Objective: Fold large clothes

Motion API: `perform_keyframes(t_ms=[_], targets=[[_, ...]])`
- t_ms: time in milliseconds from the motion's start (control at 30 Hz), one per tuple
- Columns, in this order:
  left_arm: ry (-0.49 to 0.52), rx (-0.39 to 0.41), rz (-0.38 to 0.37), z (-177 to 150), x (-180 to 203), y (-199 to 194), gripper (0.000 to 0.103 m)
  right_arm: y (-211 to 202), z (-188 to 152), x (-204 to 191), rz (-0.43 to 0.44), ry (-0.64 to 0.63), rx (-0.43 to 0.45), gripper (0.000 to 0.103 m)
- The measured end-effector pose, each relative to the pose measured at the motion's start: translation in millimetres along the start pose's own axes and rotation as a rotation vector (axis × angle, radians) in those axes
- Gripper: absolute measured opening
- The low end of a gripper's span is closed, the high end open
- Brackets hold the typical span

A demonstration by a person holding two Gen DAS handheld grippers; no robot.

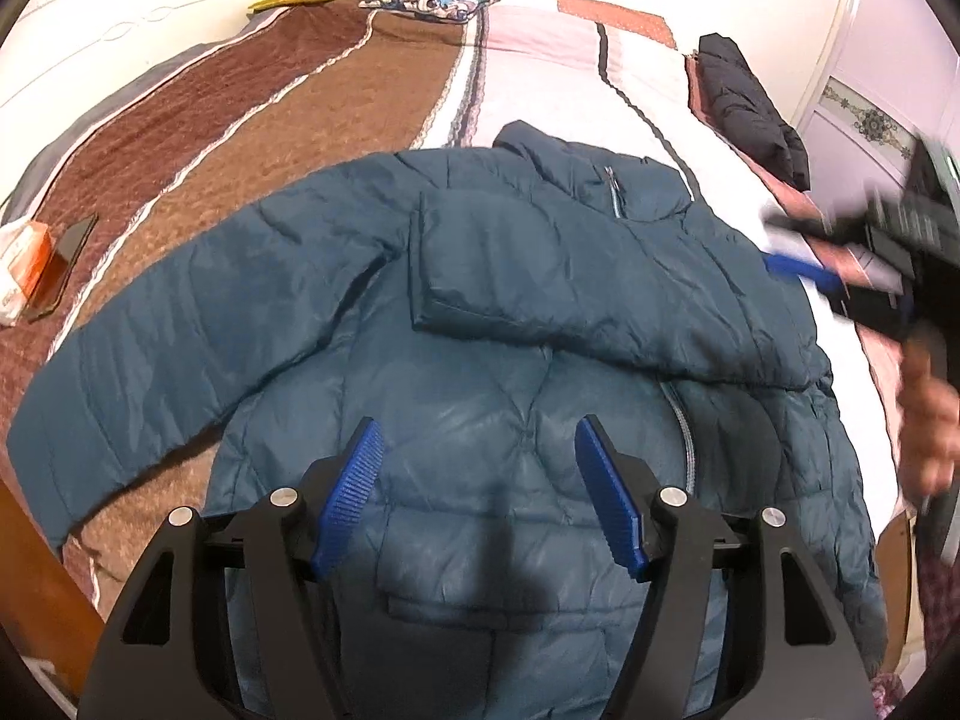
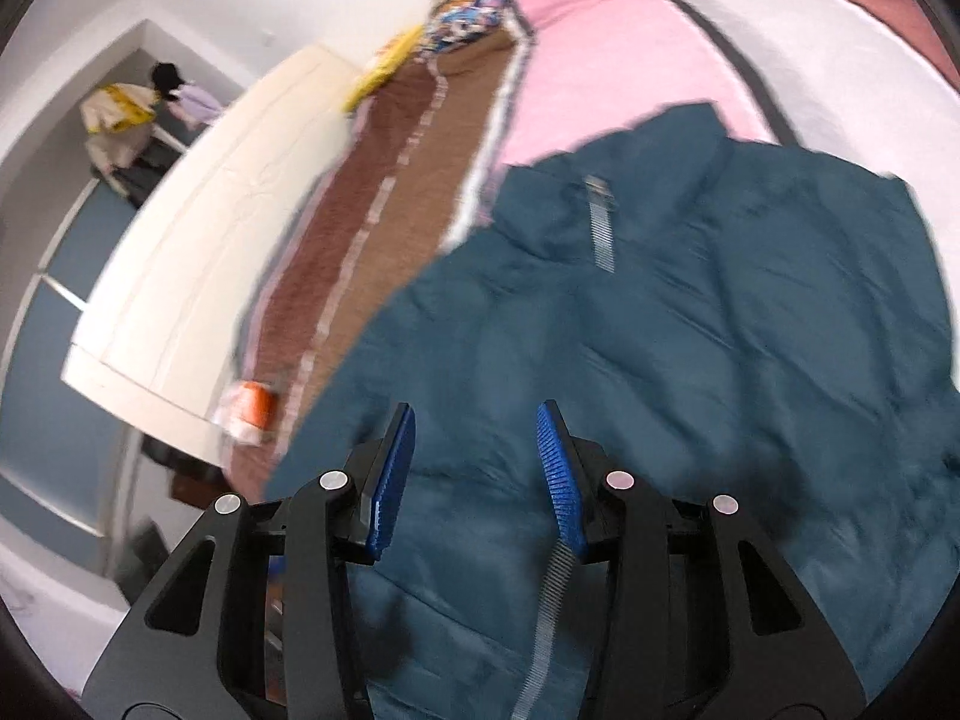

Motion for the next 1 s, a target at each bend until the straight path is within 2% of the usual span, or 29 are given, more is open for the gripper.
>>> perform_keyframes(t_ms=[200, 367, 500, 567, 600, 667, 733, 800, 900, 1000], targets=[[-0.03, 0.033, 0.02, 31, -1, 18, 0.066, -37, -40, 50, -0.179, 0.003, 0.05, 0.043], [-0.075, 0.009, 0.065, 56, -1, 51, 0.066, -71, -61, 106, -0.256, 0.142, 0.095, 0.043], [-0.091, -0.051, 0.075, 63, 5, 80, 0.066, -89, -75, 131, -0.272, 0.228, 0.124, 0.043], [-0.09, -0.095, 0.076, 62, 9, 97, 0.047, -95, -76, 137, -0.261, 0.257, 0.149, 0.043], [-0.09, -0.11, 0.081, 61, 9, 102, 0.034, -98, -76, 137, -0.253, 0.264, 0.159, 0.043], [-0.101, -0.113, 0.106, 61, 6, 106, 0.024, -101, -71, 135, -0.234, 0.263, 0.182, 0.043], [-0.114, -0.088, 0.103, 66, 4, 101, 0.018, -102, -66, 132, -0.23, 0.246, 0.184, 0.043], [-0.11, -0.071, 0.102, 74, 2, 98, 0.018, -100, -61, 126, -0.229, 0.228, 0.181, 0.043], [-0.115, -0.102, 0.114, 72, -3, 105, 0.019, -93, -58, 121, -0.217, 0.216, 0.17, 0.043], [-0.082, -0.129, 0.15, 64, -1, 119, 0.028, -84, -56, 115, -0.216, 0.202, 0.15, 0.043]])
Point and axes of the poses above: each gripper's, at about its wrist camera, not at the fingertips, and y roughly the way its jaws point, x to its right, z to its top, the point moved 7 cm from there along y, roughly the way its jaws point, and after that the axes turned 7 degrees about z, right-handed, at the moved point
